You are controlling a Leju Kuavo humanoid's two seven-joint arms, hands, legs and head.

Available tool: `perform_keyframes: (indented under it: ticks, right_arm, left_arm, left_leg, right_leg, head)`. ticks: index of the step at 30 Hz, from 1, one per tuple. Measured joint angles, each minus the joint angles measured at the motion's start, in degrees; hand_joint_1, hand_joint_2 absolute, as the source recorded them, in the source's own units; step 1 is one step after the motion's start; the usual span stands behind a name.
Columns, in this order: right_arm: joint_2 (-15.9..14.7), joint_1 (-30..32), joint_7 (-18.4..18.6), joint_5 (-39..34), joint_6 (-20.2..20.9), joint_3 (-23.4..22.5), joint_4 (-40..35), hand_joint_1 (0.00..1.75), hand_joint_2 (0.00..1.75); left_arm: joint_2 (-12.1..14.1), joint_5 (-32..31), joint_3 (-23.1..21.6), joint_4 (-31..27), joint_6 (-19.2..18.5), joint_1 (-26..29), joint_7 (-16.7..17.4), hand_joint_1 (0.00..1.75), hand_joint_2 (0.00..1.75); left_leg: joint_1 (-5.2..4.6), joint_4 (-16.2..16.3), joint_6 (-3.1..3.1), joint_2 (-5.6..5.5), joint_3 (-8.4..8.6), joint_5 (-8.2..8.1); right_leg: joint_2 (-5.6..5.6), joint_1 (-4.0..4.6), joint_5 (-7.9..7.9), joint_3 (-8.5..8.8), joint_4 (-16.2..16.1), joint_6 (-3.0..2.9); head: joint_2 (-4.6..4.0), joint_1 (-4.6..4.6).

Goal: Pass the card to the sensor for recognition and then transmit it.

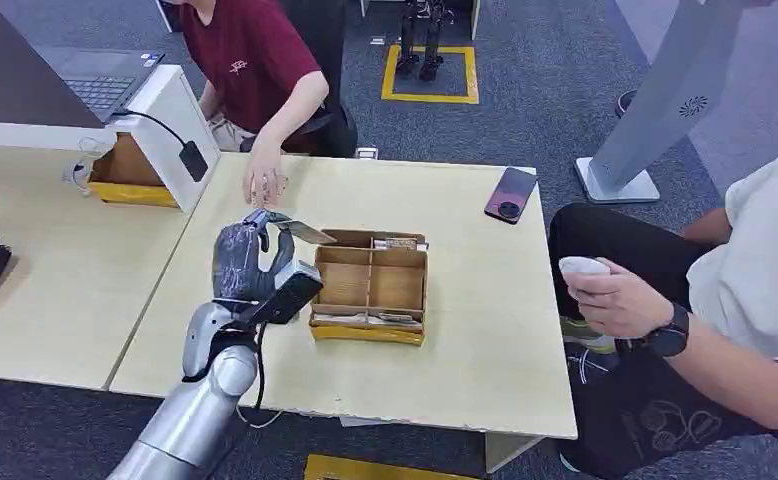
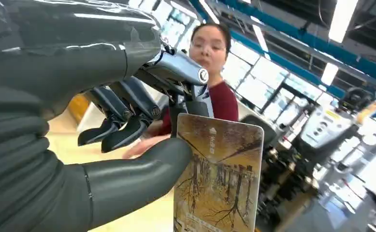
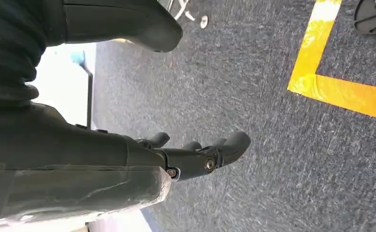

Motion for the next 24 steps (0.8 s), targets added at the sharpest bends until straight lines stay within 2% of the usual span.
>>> perform_keyframes:
  ticks: [3, 5, 10, 15, 22, 23, 24]
  right_arm:
    - [0.0, -0.1, -0.1, 0.9, 0.2, 0.7, 0.0, 0.0, 1.75]
    - [0.0, -0.1, -0.4, 1.5, 0.5, 1.2, 0.0, 0.0, 1.75]
    - [-0.1, -0.1, -0.4, 2.1, 0.7, 2.3, 0.0, 0.0, 1.75]
    - [-0.1, -0.2, -0.4, 2.1, 0.7, 2.5, 0.0, 0.0, 1.75]
    - [-0.1, -0.3, -0.3, 2.1, 0.7, 2.6, 0.0, 0.0, 1.75]
    - [-0.1, -0.3, -0.3, 2.1, 0.7, 2.6, 0.0, 0.0, 1.75]
    - [-0.1, -0.3, -0.3, 2.1, 0.7, 2.6, 0.0, 0.0, 1.75]
  left_arm:
    - [0.1, -2.7, 1.5, 6.9, 3.6, -5.9, 1.9, 1.75, 1.75]
    - [0.5, -4.2, 3.5, 13.7, 5.5, -10.4, 3.6, 1.75, 1.75]
    - [1.6, -6.5, 9.2, 26.6, 6.5, -18.7, 4.4, 1.75, 1.75]
    - [1.9, -6.9, 15.9, 31.9, 6.6, -20.4, 2.2, 1.75, 1.75]
    - [1.8, -8.3, 19.2, 34.4, 6.6, -20.3, 1.2, 1.75, 1.75]
    - [1.8, -8.5, 19.7, 34.6, 6.6, -20.3, 1.0, 1.38, 1.75]
    - [1.8, -8.7, 20.0, 34.7, 6.6, -20.3, 0.8, 0.65, 1.75]
  left_leg:
    - [0.01, 0.0, -0.02, -0.01, -0.01, 0.05]
    - [0.02, 0.0, -0.09, 0.0, 0.0, 0.11]
    - [0.04, 0.0, -0.17, 0.02, -0.01, 0.17]
    - [0.04, 0.0, -0.17, 0.01, -0.03, 0.18]
    - [0.02, 0.0, -0.17, 0.01, -0.07, 0.18]
    - [0.02, 0.0, -0.17, 0.01, -0.07, 0.18]
    - [0.02, 0.0, -0.17, 0.02, -0.07, 0.18]
  right_leg:
    - [0.0, 0.0, 0.08, 0.0, 0.0, 0.0]
    - [0.01, 0.0, 0.13, -0.02, 0.1, -0.06]
    - [0.03, 0.0, 0.17, -0.07, 0.1, -0.11]
    - [0.04, 0.0, 0.16, -0.1, 0.1, -0.11]
    - [0.04, 0.0, 0.16, -0.13, 0.1, -0.11]
    - [0.04, 0.0, 0.17, -0.14, 0.1, -0.11]
    - [0.04, 0.0, 0.17, -0.14, 0.1, -0.11]
  head:
    - [0.0, -0.02]
    - [0.0, 0.0]
    - [0.0, 0.02]
    - [0.0, 0.0]
    - [0.0, 0.0]
    - [0.0, 0.0]
    - [0.0, 0.0]
